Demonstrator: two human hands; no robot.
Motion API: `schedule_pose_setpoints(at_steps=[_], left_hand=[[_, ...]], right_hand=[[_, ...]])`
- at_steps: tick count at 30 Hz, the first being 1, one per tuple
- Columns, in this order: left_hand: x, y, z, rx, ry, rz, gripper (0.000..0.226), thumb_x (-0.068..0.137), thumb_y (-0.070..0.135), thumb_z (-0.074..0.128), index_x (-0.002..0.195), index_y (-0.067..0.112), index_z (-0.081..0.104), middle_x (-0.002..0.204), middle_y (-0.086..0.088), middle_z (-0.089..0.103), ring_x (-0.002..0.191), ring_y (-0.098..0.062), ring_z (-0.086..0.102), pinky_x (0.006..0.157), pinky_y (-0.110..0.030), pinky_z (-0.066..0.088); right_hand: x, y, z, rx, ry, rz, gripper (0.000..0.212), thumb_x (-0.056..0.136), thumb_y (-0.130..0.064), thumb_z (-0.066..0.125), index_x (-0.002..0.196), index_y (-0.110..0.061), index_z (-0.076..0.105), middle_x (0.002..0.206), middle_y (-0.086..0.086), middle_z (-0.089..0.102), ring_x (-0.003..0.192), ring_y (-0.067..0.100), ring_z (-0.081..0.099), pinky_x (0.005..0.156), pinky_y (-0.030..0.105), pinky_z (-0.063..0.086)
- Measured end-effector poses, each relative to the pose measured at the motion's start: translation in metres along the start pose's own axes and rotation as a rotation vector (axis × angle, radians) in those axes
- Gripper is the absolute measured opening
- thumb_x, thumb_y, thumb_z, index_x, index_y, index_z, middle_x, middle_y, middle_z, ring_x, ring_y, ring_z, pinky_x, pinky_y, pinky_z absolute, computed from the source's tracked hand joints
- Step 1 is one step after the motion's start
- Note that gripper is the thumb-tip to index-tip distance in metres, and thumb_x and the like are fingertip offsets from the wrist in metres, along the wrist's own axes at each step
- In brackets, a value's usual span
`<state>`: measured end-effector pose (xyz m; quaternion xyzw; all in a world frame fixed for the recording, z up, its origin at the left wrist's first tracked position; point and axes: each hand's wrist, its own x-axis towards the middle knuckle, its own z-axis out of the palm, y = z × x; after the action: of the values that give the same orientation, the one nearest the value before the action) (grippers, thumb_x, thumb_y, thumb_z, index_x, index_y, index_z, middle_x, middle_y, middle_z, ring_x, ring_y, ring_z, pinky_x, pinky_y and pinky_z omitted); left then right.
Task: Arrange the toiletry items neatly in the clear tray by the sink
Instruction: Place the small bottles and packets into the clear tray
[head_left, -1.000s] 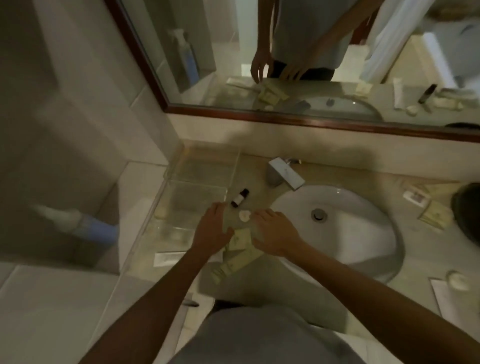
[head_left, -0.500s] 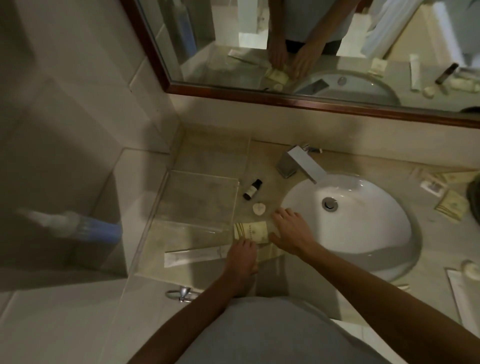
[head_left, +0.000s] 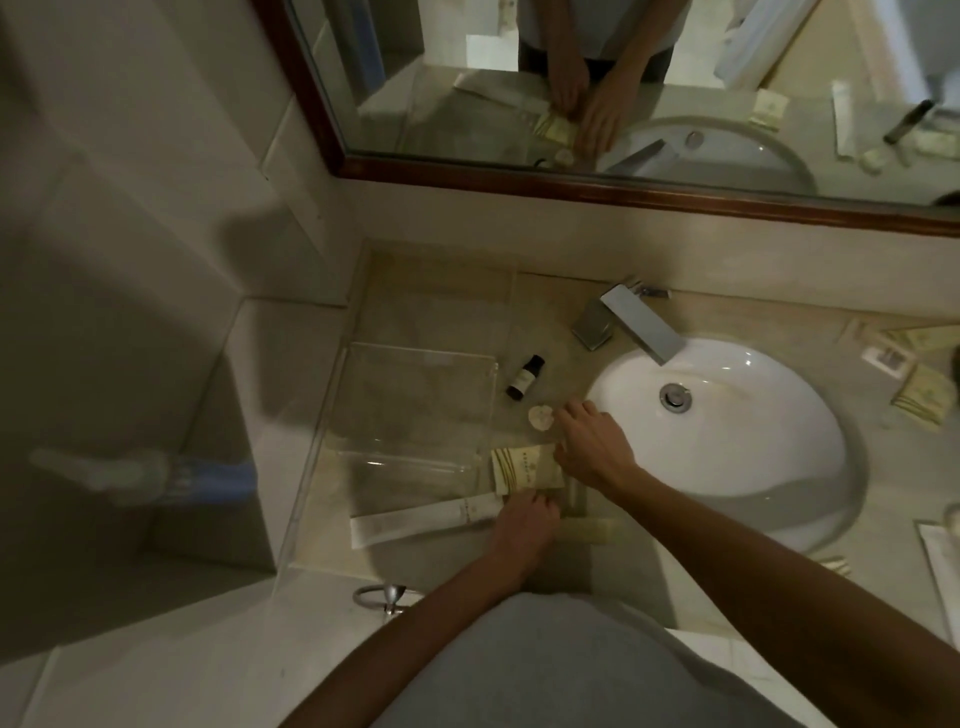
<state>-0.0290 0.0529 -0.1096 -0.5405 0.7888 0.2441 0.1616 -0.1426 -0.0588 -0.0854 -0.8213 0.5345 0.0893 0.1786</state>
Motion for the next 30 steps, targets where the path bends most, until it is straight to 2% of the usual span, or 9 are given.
schedule_pose_setpoints(at_steps=[2, 6, 9, 11, 13, 15, 20, 24, 30], left_hand=[[0.0, -0.003, -0.002, -0.017, 0.082, 0.025, 0.026, 0.092, 0.007, 0.051, 0.118, 0.003, 0.055, 0.117, -0.02, 0.062, 0.107, -0.034, 0.057, 0.091, -0.044, 0.044], [-0.013, -0.051, -0.023, -0.091, 0.394, 0.12, 0.032, 0.083, 0.023, 0.036, 0.105, 0.013, 0.056, 0.098, -0.008, 0.065, 0.088, -0.026, 0.06, 0.081, -0.04, 0.046], [-0.02, -0.116, -0.044, -0.043, 0.5, -0.015, 0.026, 0.074, 0.02, 0.045, 0.095, 0.013, 0.058, 0.088, -0.007, 0.063, 0.077, -0.027, 0.059, 0.074, -0.037, 0.046], [-0.019, -0.162, -0.052, -0.001, 0.507, -0.146, 0.019, 0.072, 0.015, 0.055, 0.089, 0.012, 0.062, 0.083, -0.01, 0.064, 0.075, -0.031, 0.061, 0.074, -0.039, 0.046], [-0.019, -0.198, -0.052, 0.025, 0.494, -0.222, 0.022, 0.074, 0.022, 0.049, 0.089, 0.012, 0.062, 0.082, -0.009, 0.064, 0.076, -0.03, 0.061, 0.073, -0.039, 0.044], [-0.021, -0.222, -0.047, 0.025, 0.454, -0.244, 0.03, 0.072, 0.026, 0.041, 0.089, 0.013, 0.063, 0.084, -0.008, 0.064, 0.077, -0.029, 0.062, 0.072, -0.039, 0.045], [-0.027, -0.244, -0.043, -0.01, 0.362, -0.234, 0.032, 0.068, 0.014, 0.059, 0.1, 0.016, 0.065, 0.095, -0.01, 0.063, 0.085, -0.032, 0.061, 0.073, -0.04, 0.048], [-0.034, -0.258, -0.045, -0.053, 0.288, -0.22, 0.032, 0.066, 0.002, 0.066, 0.096, 0.013, 0.066, 0.096, -0.014, 0.061, 0.089, -0.036, 0.06, 0.072, -0.042, 0.049], [-0.044, -0.274, -0.04, -0.072, 0.288, -0.175, 0.028, 0.072, 0.004, 0.063, 0.098, 0.013, 0.067, 0.096, -0.012, 0.061, 0.086, -0.033, 0.059, 0.069, -0.04, 0.052]], right_hand=[[0.002, 0.0, 0.002, -0.003, 0.002, -0.004, 0.046, 0.086, -0.026, 0.064, 0.13, -0.018, 0.052, 0.127, 0.005, 0.053, 0.11, 0.021, 0.05, 0.089, 0.034, 0.047], [0.011, 0.001, 0.003, 0.011, 0.016, -0.027, 0.043, 0.09, -0.026, 0.062, 0.132, -0.019, 0.052, 0.13, 0.005, 0.053, 0.11, 0.021, 0.052, 0.089, 0.035, 0.049], [0.019, -0.001, 0.004, 0.05, -0.009, -0.037, 0.048, 0.09, -0.038, 0.063, 0.133, -0.022, 0.05, 0.132, 0.004, 0.052, 0.109, 0.021, 0.053, 0.087, 0.034, 0.051], [0.021, -0.005, 0.008, 0.079, -0.026, -0.039, 0.05, 0.087, -0.041, 0.067, 0.131, -0.024, 0.051, 0.13, 0.002, 0.053, 0.108, 0.02, 0.054, 0.085, 0.032, 0.052], [0.02, -0.008, 0.011, 0.074, -0.03, -0.023, 0.048, 0.084, -0.04, 0.07, 0.126, -0.023, 0.053, 0.126, 0.002, 0.056, 0.105, 0.019, 0.056, 0.086, 0.032, 0.052], [0.015, -0.009, 0.013, 0.084, 0.001, 0.007, 0.047, 0.08, -0.04, 0.073, 0.121, -0.023, 0.055, 0.122, 0.001, 0.058, 0.102, 0.018, 0.057, 0.086, 0.032, 0.052], [0.014, -0.043, 0.016, 0.224, 0.195, -0.04, 0.048, 0.079, -0.051, 0.07, 0.119, -0.027, 0.057, 0.116, -0.005, 0.06, 0.099, 0.012, 0.052, 0.084, 0.03, 0.049], [0.038, -0.097, 0.014, 0.127, 0.113, -0.155, 0.047, 0.083, -0.049, 0.066, 0.122, -0.024, 0.06, 0.125, 0.0, 0.056, 0.111, 0.018, 0.047, 0.093, 0.034, 0.042], [0.056, -0.118, 0.019, -0.147, -0.013, -0.085, 0.046, 0.08, -0.04, 0.071, 0.12, -0.019, 0.064, 0.13, 0.006, 0.051, 0.121, 0.025, 0.038, 0.107, 0.046, 0.031]])
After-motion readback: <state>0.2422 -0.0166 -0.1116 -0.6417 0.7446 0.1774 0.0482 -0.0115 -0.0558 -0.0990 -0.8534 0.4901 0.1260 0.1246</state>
